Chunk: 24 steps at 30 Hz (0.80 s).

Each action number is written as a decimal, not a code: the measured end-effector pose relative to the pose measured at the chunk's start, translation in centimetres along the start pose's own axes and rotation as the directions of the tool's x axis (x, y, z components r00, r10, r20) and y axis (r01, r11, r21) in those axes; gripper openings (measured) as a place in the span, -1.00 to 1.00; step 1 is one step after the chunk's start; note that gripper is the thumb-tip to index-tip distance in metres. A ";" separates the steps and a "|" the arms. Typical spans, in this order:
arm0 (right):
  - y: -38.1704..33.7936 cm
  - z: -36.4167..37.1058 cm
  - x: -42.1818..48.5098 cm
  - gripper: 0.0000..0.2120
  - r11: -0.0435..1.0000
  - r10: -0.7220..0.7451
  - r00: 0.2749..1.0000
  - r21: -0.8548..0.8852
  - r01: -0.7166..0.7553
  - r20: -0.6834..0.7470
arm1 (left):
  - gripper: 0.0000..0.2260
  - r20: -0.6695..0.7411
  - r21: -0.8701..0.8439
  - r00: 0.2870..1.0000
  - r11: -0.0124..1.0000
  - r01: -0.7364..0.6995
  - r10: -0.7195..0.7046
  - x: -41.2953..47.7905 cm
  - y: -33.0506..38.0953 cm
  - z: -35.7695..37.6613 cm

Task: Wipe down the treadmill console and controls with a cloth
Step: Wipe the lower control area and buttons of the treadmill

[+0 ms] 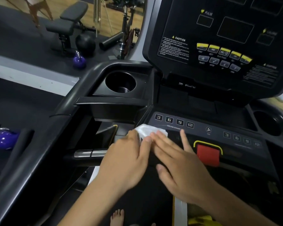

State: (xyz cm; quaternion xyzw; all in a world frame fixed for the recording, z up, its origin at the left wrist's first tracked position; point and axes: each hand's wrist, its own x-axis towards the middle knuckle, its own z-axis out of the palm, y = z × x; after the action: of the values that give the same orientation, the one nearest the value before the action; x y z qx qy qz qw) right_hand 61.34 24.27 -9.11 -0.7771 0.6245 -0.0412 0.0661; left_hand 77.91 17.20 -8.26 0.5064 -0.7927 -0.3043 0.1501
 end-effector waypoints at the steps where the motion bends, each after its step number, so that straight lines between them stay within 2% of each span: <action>1: 0.6 -0.1 0.0 -0.44 1.000 -0.002 1.000 -0.004 0.002 0.002 | -0.61 -0.014 0.023 1.000 0.999 -0.022 0.023 0.1 0.2 0.2; 4: 2.5 -1.1 2.5 -0.45 0.996 0.089 0.996 -0.014 -0.089 -0.033 | -0.56 0.015 -0.010 0.995 0.995 -0.102 0.102 3.0 1.1 1.5; 8: 3.3 -2.3 5.9 -0.38 0.978 0.211 0.975 0.003 -0.211 -0.068 | -0.52 -0.014 -0.033 0.981 0.980 -0.195 0.195 6.1 1.5 2.1; 11: 1.3 -1.5 3.4 -0.41 0.988 0.153 0.985 0.010 -0.153 -0.073 | -0.50 -0.022 0.097 0.978 0.974 -0.205 0.208 2.9 0.9 1.7; 13: 0.4 -0.7 0.8 -0.46 0.993 0.119 0.990 0.004 -0.119 -0.069 | -0.39 0.027 0.183 0.987 0.970 -0.158 0.156 0.7 0.5 1.7; 15: 0.8 -0.5 0.2 -0.48 0.993 0.119 0.990 -0.005 -0.119 -0.071 | -0.33 0.014 0.221 0.988 0.964 -0.151 0.151 1.2 0.6 2.0; 18: 2.0 -1.5 2.7 -0.47 0.983 0.182 0.979 -0.008 -0.184 -0.089 | -0.43 0.005 0.202 0.958 0.939 -0.280 0.285 4.8 1.2 2.7; 20: 2.6 -2.6 4.9 -0.44 0.969 0.245 0.967 0.007 -0.245 -0.068 | -0.47 0.035 0.183 0.963 0.946 -0.268 0.266 8.1 1.9 2.3; 24: 3.2 -3.3 4.4 -0.47 0.966 0.257 0.966 0.018 -0.257 -0.029 | -0.47 0.075 0.327 0.952 0.895 -0.305 0.297 8.8 2.5 1.9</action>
State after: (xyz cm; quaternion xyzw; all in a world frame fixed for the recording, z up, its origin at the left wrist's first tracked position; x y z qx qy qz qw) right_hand 58.70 19.09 -6.44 -0.6884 0.7207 -0.0487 0.0664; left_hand 71.24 10.74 -8.74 0.3924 -0.9031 -0.1442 0.0979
